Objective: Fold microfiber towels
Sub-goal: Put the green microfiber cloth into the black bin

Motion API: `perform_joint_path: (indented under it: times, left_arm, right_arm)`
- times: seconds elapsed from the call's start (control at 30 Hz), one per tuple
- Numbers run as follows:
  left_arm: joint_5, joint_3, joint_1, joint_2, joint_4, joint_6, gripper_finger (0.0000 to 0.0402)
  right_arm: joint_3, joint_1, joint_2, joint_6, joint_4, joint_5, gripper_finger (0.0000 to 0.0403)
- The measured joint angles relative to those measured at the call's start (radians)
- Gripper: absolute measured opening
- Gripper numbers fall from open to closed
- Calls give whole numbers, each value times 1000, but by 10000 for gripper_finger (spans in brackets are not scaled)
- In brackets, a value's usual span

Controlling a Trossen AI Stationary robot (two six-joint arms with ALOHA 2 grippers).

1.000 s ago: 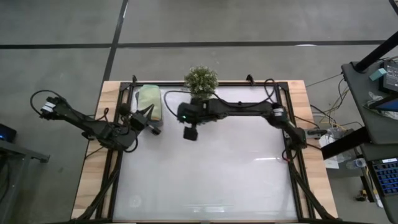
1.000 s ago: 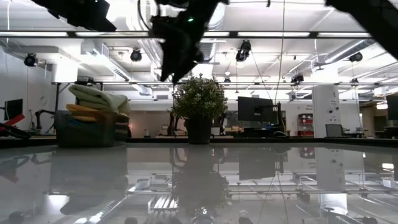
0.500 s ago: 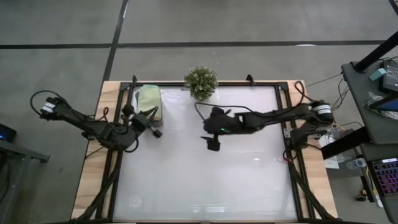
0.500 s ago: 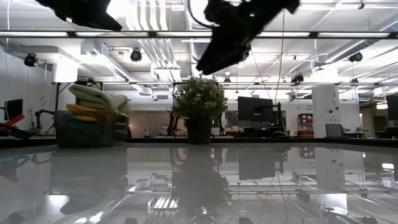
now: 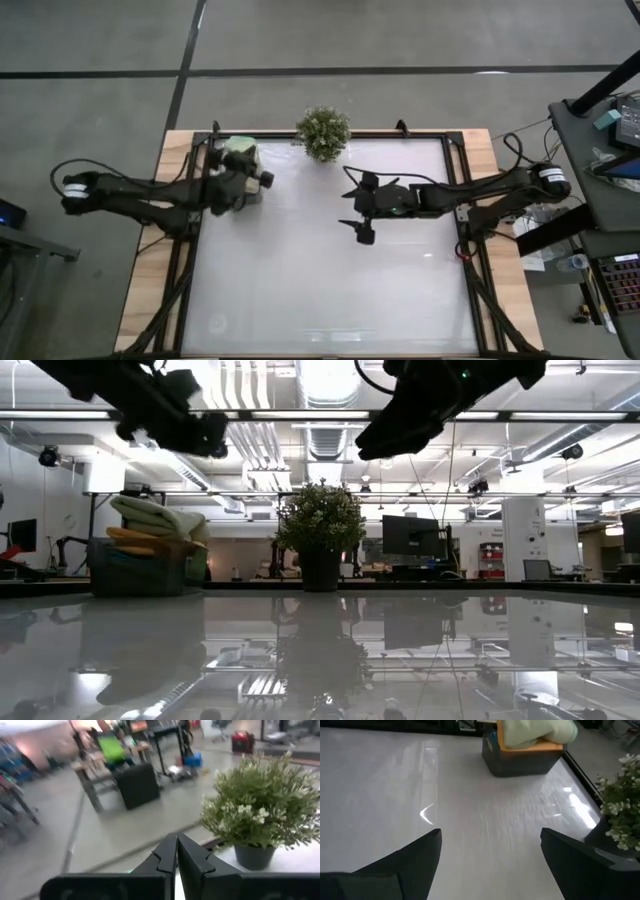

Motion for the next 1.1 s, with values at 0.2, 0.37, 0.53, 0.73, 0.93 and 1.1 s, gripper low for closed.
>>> perform_joint_path:
  times: [0.2, 0.37, 0.53, 0.73, 0.93, 1.1]
  left_arm:
    - [423, 93, 253, -14, -187, -46, 0]
    - [597, 335, 411, 19, -688, -140, 0]
    - [813, 441, 487, 97, -991, -153, 0]
    - [926, 455, 488, 169, -1274, -185, 0]
    - [927, 387, 488, 215, -1230, -228, 0]
    - [927, 333, 488, 281, -1148, -230, 0]
  right_arm:
    - [-26, 0, -20, -24, -2, 0, 326]
    - [-26, 0, -21, -51, -9, 0, 326]
    - [-26, 0, -21, -62, -15, 0, 327]
    - [-27, -1, -20, -63, -41, 1, 326]
    - [-29, -3, -19, -79, -40, 1, 326]
    - [-30, -3, -19, -77, -40, 2, 326]
